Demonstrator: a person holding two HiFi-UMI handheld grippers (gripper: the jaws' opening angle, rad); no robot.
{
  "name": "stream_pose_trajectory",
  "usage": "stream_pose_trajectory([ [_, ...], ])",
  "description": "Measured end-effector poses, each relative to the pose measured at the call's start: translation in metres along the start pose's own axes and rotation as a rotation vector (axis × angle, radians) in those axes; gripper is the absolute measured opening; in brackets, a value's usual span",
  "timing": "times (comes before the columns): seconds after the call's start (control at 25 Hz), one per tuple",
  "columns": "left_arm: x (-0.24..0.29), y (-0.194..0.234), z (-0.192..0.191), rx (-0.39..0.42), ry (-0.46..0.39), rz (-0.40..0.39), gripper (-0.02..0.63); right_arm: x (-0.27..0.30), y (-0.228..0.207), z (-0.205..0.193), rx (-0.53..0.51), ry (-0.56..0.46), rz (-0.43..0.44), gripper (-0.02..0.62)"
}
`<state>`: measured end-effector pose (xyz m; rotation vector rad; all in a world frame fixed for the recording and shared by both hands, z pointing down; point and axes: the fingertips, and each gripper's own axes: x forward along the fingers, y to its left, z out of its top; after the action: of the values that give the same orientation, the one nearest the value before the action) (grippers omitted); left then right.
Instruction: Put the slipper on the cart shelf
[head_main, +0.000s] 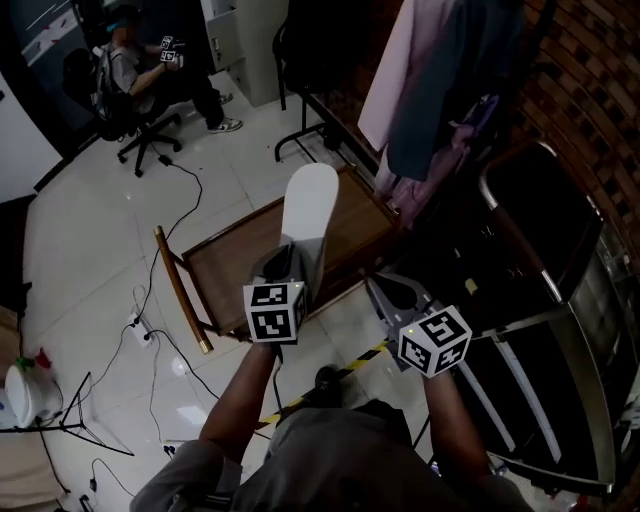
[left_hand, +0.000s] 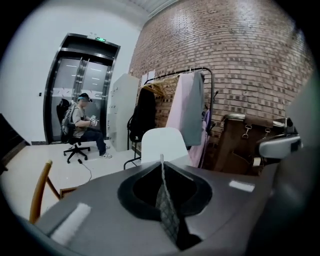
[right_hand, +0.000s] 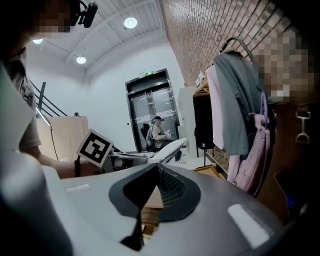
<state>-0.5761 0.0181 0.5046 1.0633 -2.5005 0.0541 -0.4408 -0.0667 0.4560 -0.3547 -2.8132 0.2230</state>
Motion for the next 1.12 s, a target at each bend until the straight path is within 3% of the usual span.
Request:
stream_pose_trajectory([
  [0.52,-0.024,-0.147,-0.027,0.084,0.060,-0.274,0.020,-0.148,-0.034,-0.023,0.080,-0.103,-0.298,0.000],
  [0.88,-0.100,-0.248,-0.055,0.168,0.075,-0.420,0.020,-0.266,-0.009,-0.051,0.123,-0.173,-0.432,0.000],
  [1.12,-0.155,-0.314,-0.093,0.231,0.108,-0.534,0.020,-0.341,0.015,-0.074,0.148,-0.212,-0.522,0.000],
])
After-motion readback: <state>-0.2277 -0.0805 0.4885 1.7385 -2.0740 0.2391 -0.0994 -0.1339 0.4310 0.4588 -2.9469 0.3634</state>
